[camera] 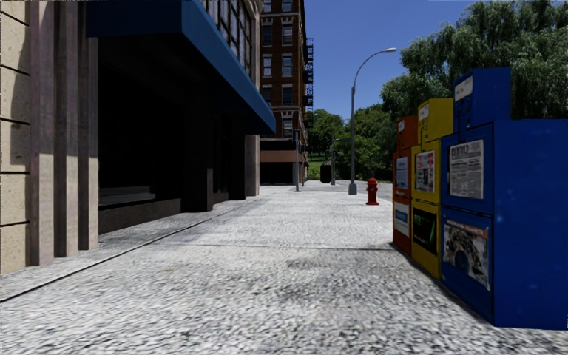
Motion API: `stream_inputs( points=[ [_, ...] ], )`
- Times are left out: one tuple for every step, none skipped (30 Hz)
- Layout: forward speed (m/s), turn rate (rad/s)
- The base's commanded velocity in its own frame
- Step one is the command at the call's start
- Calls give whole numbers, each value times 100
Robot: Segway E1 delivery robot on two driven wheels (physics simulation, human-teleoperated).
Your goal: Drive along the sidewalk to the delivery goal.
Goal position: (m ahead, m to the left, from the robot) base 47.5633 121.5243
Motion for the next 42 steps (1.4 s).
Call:
stream_inputs(
  points=[
    [200,0],
    [200,0],
    [200,0],
    [200,0],
    [200,0],
    [200,0],
    [200,0],
    [200,0],
    [200,0],
    [200,0],
    [200,0],
    [200,0],
    [200,0],
    [200,0],
    [200,0],
    [200,0],
    [200,0],
    [200,0],
    [200,0],
    [200,0],
    [200,0],
    [200,0],
    [200,0],
    [200,0],
    [200,0],
    [200,0],
    [200,0],
    [200,0],
    [200,0],
    [200,0],
    [200,0],
    [200,0],
    [200,0],
    [200,0],
    [200,0],
    [200,0],
    [200,0],
    [200,0],
    [200,0],
    [200,0],
    [200,0],
    [200,0]
  ],
)
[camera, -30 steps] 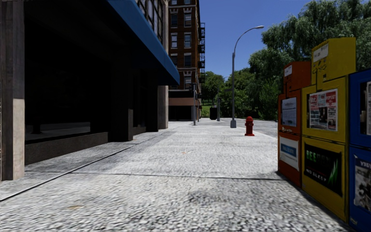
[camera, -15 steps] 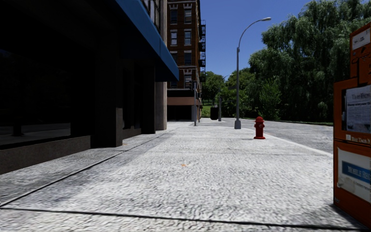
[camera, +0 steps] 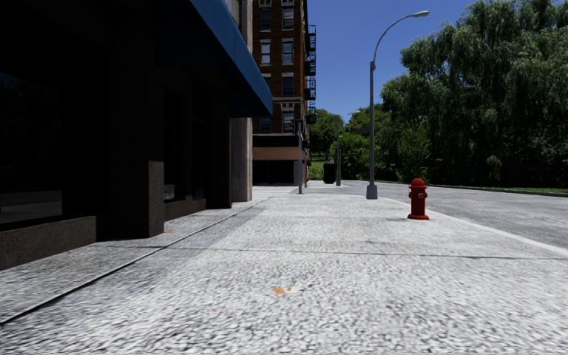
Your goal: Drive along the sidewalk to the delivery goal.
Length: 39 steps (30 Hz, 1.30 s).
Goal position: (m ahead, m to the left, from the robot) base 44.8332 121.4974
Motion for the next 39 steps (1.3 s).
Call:
stream_inputs(
  points=[
    [200,0],
    [200,0],
    [200,0],
    [200,0],
    [200,0],
    [200,0],
    [200,0],
    [200,0],
    [200,0],
    [200,0],
    [200,0],
    [200,0],
    [200,0],
    [200,0],
    [200,0],
    [200,0],
    [200,0],
    [200,0],
    [200,0],
    [200,0],
    [200,0],
    [200,0],
    [200,0],
    [200,0],
    [200,0],
    [200,0],
    [200,0],
    [200,0],
    [200,0],
    [200,0],
    [200,0],
    [200,0],
    [200,0],
    [200,0],
    [200,0],
    [200,0],
    [200,0],
    [200,0],
    [200,0]
  ],
)
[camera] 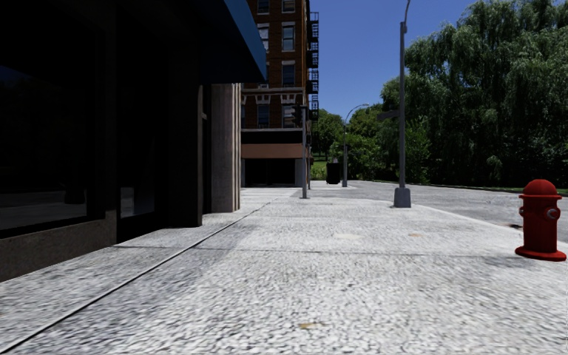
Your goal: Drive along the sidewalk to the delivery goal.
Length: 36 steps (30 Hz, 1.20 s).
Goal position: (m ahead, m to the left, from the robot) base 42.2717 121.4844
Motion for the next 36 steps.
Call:
stream_inputs(
  points=[
    [200,0],
    [200,0],
    [200,0],
    [200,0],
    [200,0],
    [200,0],
    [200,0],
    [200,0],
    [200,0],
    [200,0],
    [200,0],
    [200,0],
    [200,0],
    [200,0],
    [200,0],
    [200,0],
    [200,0],
    [200,0],
    [200,0],
    [200,0],
    [200,0],
    [200,0],
    [200,0],
    [200,0],
    [200,0],
    [200,0],
    [200,0],
    [200,0],
    [200,0],
    [200,0],
    [200,0],
    [200,0],
    [200,0],
    [200,0],
    [200,0],
    [200,0]
  ],
)
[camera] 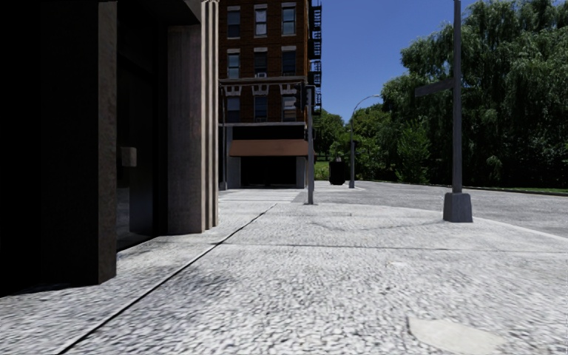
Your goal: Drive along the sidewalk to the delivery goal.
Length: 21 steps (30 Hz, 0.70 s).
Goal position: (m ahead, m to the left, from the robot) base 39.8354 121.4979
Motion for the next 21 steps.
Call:
stream_inputs(
  points=[
    [200,0],
    [200,0],
    [200,0],
    [200,0],
    [200,0],
    [200,0],
    [200,0],
    [200,0],
    [200,0],
    [200,0],
    [200,0],
    [200,0],
    [200,0],
    [200,0],
    [200,0],
    [200,0],
    [200,0],
    [200,0],
    [200,0],
    [200,0],
    [200,0]
  ],
)
